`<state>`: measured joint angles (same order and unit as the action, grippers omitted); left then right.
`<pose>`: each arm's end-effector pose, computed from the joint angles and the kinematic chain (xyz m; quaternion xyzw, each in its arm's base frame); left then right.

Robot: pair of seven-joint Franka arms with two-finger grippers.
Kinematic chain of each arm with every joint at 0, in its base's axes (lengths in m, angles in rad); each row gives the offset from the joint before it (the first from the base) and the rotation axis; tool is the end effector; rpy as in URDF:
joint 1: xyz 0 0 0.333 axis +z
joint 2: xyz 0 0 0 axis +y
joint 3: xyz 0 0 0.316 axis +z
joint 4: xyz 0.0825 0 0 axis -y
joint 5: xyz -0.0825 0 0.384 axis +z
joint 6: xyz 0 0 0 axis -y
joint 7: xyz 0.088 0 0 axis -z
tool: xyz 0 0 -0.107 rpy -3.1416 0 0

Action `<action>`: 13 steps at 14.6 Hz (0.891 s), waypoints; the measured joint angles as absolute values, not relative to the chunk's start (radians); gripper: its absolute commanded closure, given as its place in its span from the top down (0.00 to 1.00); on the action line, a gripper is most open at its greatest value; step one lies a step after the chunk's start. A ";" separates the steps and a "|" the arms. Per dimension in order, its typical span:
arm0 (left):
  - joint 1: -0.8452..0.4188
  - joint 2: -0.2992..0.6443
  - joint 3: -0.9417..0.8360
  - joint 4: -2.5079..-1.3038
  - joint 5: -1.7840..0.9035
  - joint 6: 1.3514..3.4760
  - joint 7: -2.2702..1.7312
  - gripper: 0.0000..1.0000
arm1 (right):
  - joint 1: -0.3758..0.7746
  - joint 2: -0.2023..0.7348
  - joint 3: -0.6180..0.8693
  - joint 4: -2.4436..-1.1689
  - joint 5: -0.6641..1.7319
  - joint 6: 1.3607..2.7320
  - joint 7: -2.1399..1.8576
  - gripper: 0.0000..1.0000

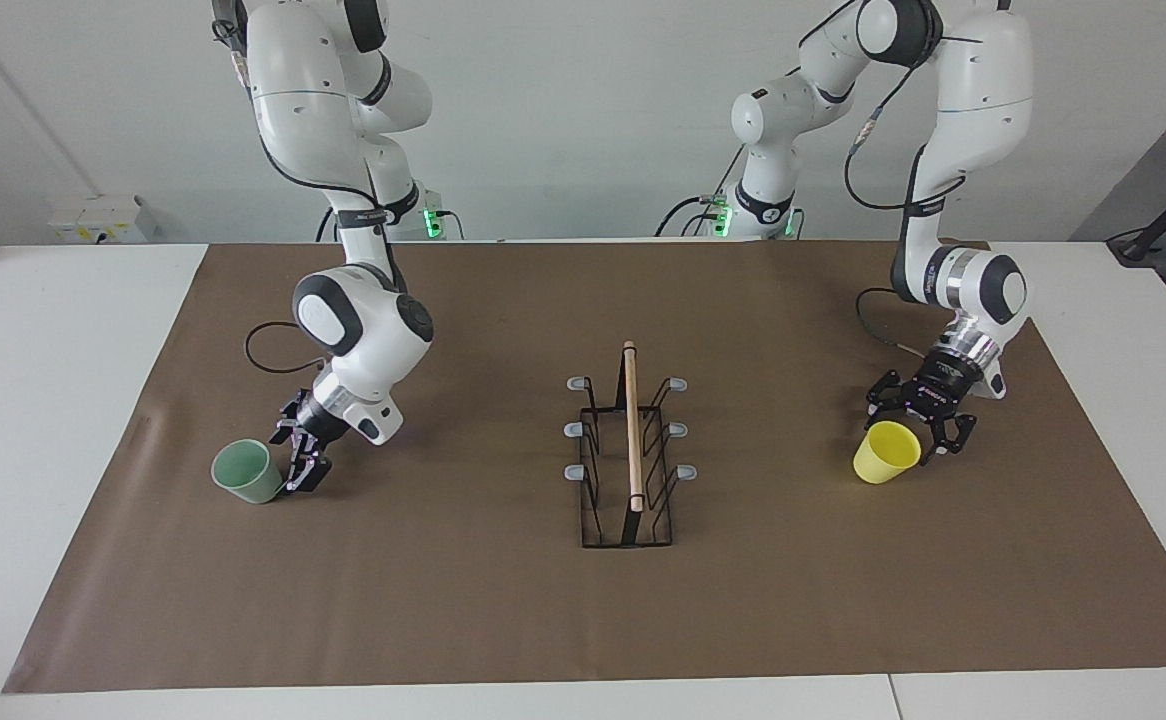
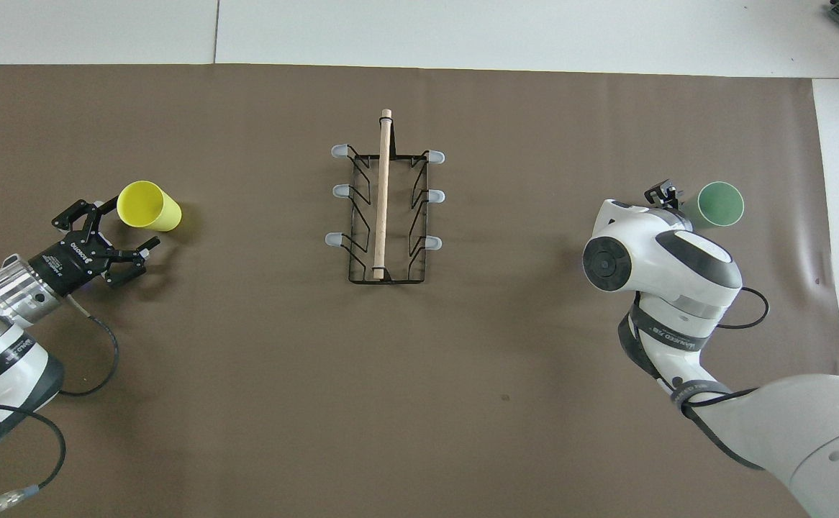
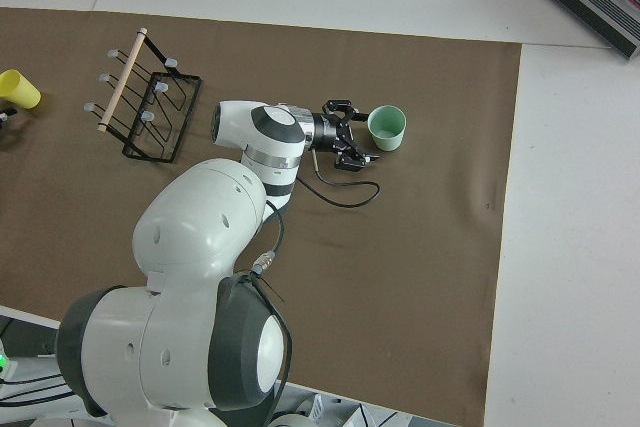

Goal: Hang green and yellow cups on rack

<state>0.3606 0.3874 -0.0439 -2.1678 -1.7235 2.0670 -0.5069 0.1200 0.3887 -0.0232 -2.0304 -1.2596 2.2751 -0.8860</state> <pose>0.5433 0.1237 0.2188 0.3692 0.7195 -0.2136 0.5481 0.5959 0.0347 0.2537 0.5138 0.7435 -0.2179 0.3684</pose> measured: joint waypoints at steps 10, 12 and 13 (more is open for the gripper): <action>0.361 0.413 -0.077 -2.168 -1.780 2.092 -0.452 1.00 | 0.030 0.389 -0.023 -2.072 -1.480 2.357 -0.748 1.00; 0.361 0.419 -0.086 -2.167 -1.791 2.099 -0.441 1.00 | -0.001 0.389 -0.024 -2.074 -1.546 2.377 -0.726 0.55; 0.361 0.421 -0.090 -2.166 -1.794 2.102 -0.438 1.00 | -0.015 0.389 -0.024 -2.074 -1.571 2.385 -0.724 0.27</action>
